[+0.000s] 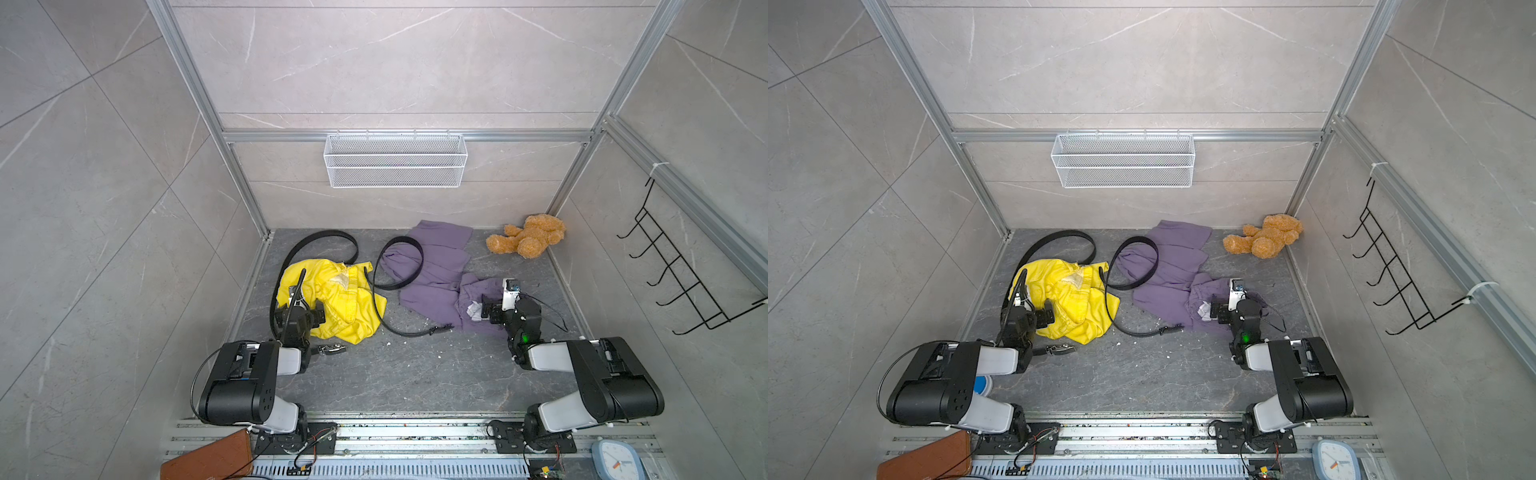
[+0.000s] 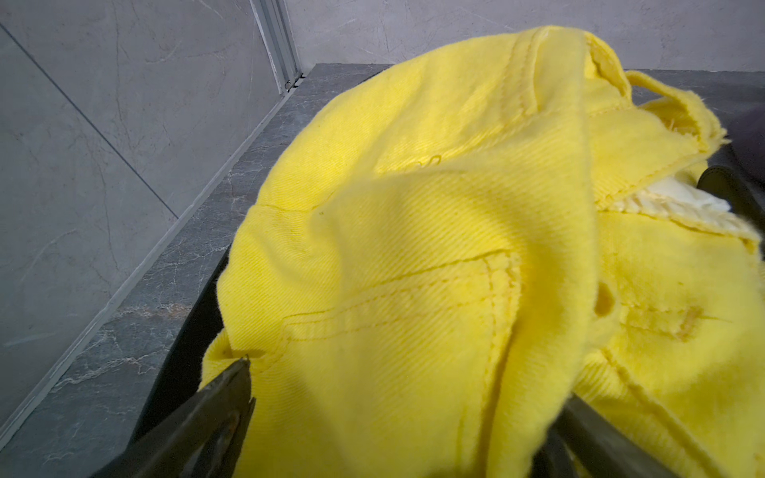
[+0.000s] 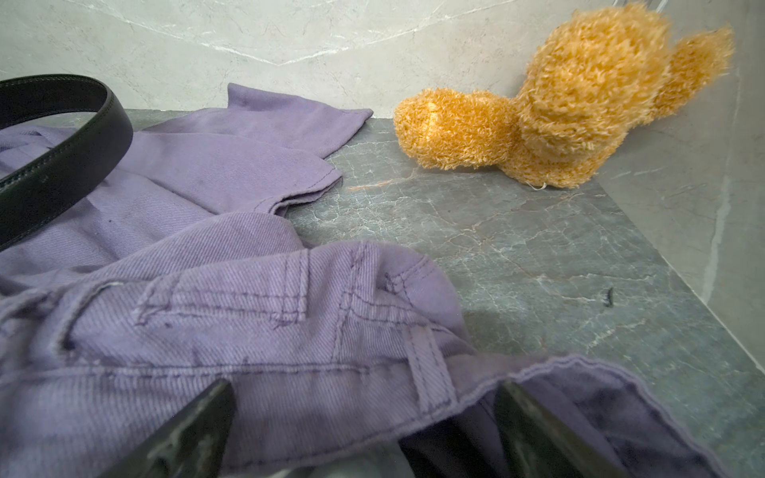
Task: Remove the belt from the trousers
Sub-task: Reset both arms
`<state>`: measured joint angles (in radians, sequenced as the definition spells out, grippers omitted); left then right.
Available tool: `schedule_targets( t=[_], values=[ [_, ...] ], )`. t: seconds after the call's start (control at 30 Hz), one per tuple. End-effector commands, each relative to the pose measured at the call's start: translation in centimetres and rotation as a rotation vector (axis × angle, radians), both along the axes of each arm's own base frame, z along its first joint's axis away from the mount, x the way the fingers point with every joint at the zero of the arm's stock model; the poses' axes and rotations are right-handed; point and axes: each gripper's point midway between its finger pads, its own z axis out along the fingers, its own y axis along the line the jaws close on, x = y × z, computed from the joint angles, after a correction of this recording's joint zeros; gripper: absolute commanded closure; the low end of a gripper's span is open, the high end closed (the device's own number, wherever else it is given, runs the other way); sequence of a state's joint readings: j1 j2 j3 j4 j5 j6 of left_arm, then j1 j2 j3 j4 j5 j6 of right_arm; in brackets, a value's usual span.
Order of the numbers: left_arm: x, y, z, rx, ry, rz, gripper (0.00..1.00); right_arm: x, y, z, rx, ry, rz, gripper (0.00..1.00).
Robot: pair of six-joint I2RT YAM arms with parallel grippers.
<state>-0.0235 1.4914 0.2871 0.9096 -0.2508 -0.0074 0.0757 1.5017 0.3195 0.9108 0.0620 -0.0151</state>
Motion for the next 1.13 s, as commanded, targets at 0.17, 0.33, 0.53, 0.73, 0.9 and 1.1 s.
schedule_targets(
  t=[0.17,0.33,0.53,0.73,0.9,1.1],
  values=[
    [1.2,0.5,1.3,0.005,-0.032,0.032,0.00,0.4,-0.3,0.6,0.013,-0.019,-0.027,0.00],
    [1.2,0.5,1.2,0.005,-0.028,0.029,0.00,0.3,-2.8,0.7,0.032,-0.025,-0.183,0.00],
    [1.2,0.5,1.2,0.002,-0.027,0.028,0.00,0.5,-2.2,0.7,0.033,-0.022,-0.138,0.00],
    [1.4,0.7,1.2,-0.010,-0.021,0.026,0.00,0.7,-0.6,0.5,0.027,-0.003,-0.041,0.00],
    [1.4,0.6,1.1,-0.010,-0.018,0.023,0.00,0.8,-0.6,0.4,0.026,-0.001,-0.039,0.00],
    [1.4,0.6,1.1,-0.011,-0.019,0.023,0.00,0.8,-0.6,0.4,0.025,0.000,-0.039,0.00]
  ],
)
